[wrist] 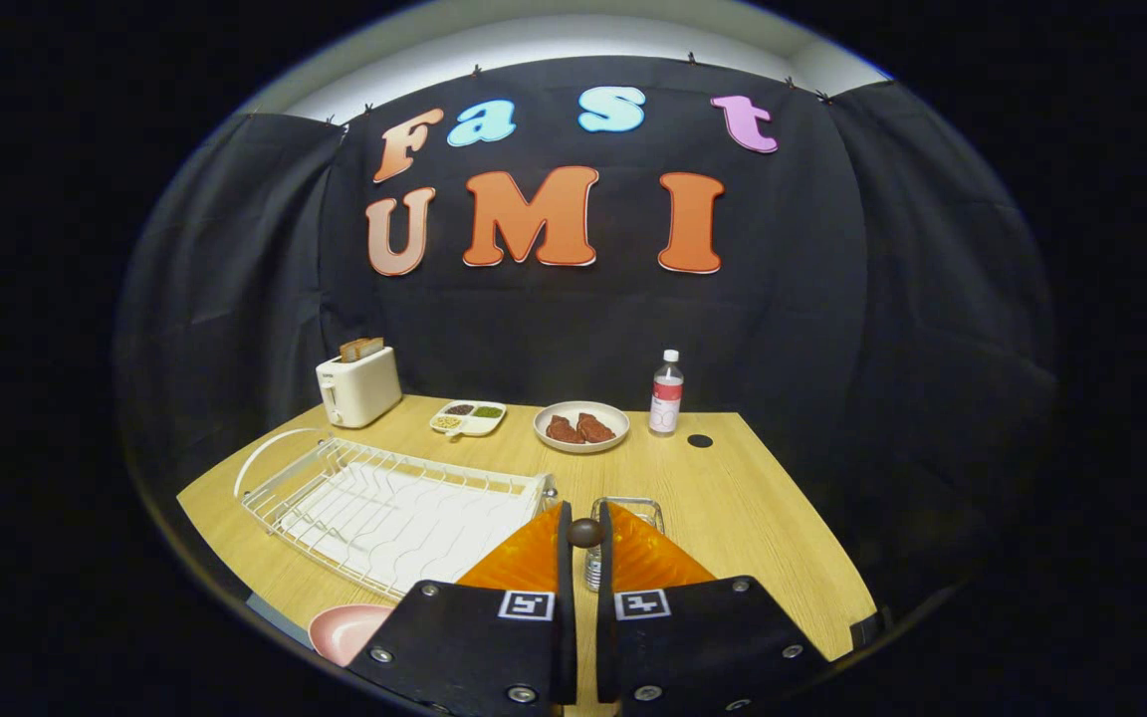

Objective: Take the plate from the dish rack, then take the spoon from the basket and place it into the plate.

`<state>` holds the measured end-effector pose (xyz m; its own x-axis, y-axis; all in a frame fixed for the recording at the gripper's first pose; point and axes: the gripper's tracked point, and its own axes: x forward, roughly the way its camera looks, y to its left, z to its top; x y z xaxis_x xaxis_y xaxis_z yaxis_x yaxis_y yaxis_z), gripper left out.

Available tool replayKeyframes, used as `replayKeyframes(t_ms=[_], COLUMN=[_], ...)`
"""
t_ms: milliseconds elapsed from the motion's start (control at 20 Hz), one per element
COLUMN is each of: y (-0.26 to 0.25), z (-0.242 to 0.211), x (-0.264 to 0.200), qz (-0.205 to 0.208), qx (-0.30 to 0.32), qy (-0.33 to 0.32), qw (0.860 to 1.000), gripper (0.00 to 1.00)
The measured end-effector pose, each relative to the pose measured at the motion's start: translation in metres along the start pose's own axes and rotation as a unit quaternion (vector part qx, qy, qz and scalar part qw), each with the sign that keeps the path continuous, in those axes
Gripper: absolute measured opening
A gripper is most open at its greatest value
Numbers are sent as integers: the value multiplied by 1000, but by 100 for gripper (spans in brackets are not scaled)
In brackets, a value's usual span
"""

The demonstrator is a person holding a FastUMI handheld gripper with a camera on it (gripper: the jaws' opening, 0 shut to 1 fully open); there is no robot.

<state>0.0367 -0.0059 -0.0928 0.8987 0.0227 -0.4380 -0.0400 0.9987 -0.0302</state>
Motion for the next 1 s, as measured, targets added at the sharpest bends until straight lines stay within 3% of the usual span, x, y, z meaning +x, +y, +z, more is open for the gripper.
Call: replayKeyframes(t_ms=[600, 1000], y=[53, 94], z=[6, -17], x=[-53, -72], qz=[85, 155], qx=[-17, -52], qy=[-17, -4], qw=[996, 986], gripper=[8, 8])
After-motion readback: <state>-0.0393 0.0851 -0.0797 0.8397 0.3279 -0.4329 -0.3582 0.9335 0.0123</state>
